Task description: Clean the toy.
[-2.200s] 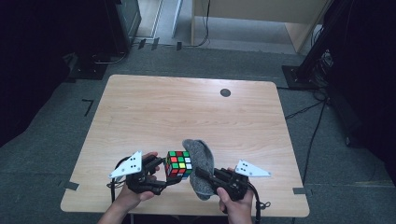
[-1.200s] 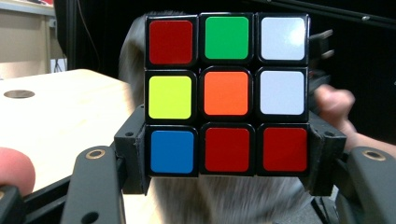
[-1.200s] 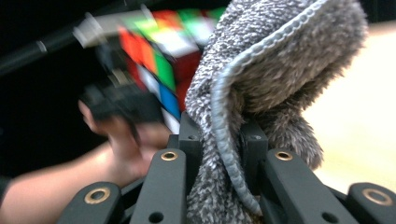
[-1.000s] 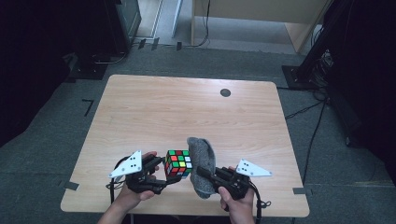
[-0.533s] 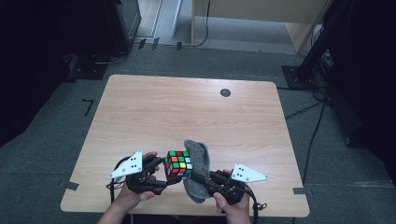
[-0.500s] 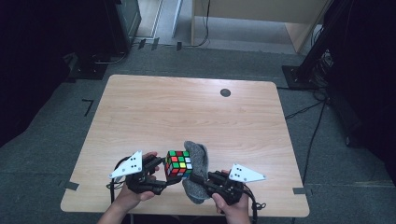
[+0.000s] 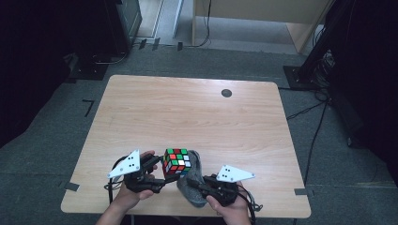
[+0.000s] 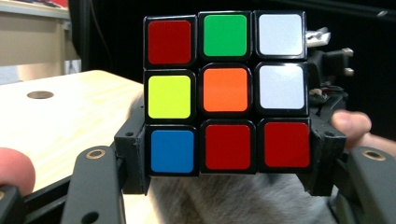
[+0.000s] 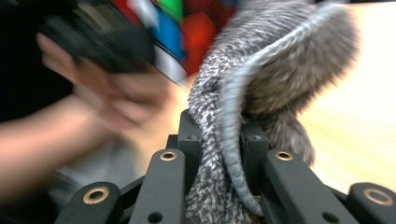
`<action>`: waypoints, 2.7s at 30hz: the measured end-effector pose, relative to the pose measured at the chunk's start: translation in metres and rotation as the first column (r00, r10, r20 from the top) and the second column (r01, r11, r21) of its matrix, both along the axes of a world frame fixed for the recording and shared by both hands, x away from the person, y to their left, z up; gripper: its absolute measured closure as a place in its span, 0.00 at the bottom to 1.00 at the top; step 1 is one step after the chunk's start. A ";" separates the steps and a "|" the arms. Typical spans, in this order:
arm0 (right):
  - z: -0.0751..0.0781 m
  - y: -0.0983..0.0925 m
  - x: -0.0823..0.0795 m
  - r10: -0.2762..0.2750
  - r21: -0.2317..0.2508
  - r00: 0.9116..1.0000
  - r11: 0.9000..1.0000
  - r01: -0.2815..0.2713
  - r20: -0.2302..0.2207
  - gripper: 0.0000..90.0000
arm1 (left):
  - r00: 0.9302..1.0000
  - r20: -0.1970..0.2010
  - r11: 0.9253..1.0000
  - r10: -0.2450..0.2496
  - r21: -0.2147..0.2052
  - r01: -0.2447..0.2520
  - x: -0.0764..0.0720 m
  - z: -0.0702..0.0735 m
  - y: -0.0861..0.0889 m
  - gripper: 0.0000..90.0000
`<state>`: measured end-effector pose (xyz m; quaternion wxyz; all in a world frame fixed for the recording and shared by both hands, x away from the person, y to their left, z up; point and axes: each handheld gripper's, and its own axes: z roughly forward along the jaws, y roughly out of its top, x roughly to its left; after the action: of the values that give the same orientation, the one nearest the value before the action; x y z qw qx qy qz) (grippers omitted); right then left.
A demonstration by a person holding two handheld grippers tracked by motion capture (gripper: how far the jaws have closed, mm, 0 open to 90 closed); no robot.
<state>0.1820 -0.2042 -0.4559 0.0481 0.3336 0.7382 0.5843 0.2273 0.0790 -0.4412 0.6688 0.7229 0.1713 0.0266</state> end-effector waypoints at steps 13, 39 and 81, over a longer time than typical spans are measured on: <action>0.056 -0.001 -0.026 -0.083 0.110 0.984 0.992 0.067 0.157 0.83 | 0.966 0.253 0.961 0.061 0.247 -0.126 -0.025 -0.005 -0.032 0.38; -0.013 -0.043 0.026 -0.353 -0.051 0.934 0.933 0.356 0.052 0.43 | 0.996 0.039 0.990 0.086 0.112 -0.090 -0.004 0.001 -0.014 0.38; -0.008 0.015 -0.010 -0.037 -0.232 0.755 0.941 0.247 0.655 0.38 | 0.960 -0.266 0.988 0.087 0.149 -0.048 0.013 0.020 -0.017 0.17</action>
<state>0.1724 -0.1893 -0.4641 0.3927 0.1580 0.7301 0.5364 0.2405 0.0623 -0.4216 0.5850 0.7589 0.2837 -0.0378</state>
